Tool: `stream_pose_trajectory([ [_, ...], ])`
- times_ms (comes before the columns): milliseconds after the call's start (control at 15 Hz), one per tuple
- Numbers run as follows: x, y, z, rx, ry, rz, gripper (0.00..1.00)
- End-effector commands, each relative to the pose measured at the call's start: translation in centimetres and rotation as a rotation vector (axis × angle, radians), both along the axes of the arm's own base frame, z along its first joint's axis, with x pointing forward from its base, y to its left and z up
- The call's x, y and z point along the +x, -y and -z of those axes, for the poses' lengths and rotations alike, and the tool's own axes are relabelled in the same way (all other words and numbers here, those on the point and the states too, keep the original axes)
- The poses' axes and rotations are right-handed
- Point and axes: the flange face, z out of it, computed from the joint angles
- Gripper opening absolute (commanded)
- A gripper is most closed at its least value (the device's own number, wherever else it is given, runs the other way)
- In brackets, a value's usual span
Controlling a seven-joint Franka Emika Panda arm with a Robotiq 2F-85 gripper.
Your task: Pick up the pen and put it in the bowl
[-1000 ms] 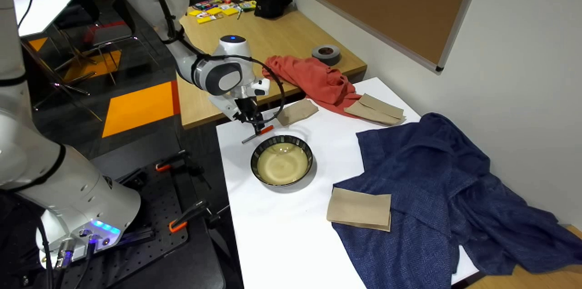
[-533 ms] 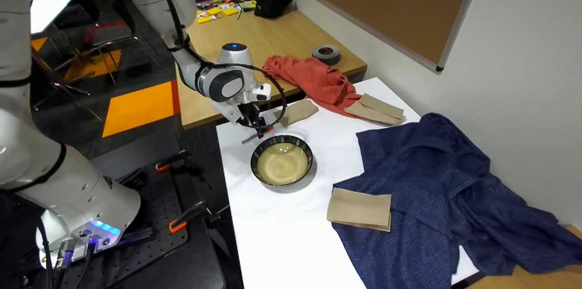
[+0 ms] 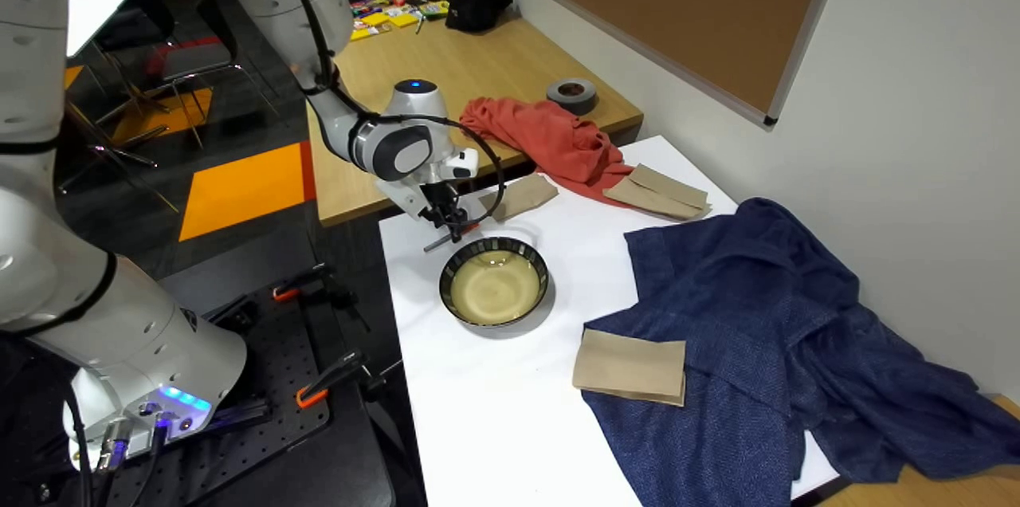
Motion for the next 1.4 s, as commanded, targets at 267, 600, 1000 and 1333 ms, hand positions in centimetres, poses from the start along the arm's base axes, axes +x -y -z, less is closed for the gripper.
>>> stream_pose_trajectory([
  [267,0.5,-0.1,-0.1,0.001,0.027,0.024,0.06],
  [600,0.3,-0.1,-2.9,0.004,0.053,0.048,0.04],
  [1000,0.2,1.2,-10.2,0.001,0.128,0.092,0.04],
  [1333,0.2,5.0,-15.6,-0.034,0.199,0.248,0.04],
])
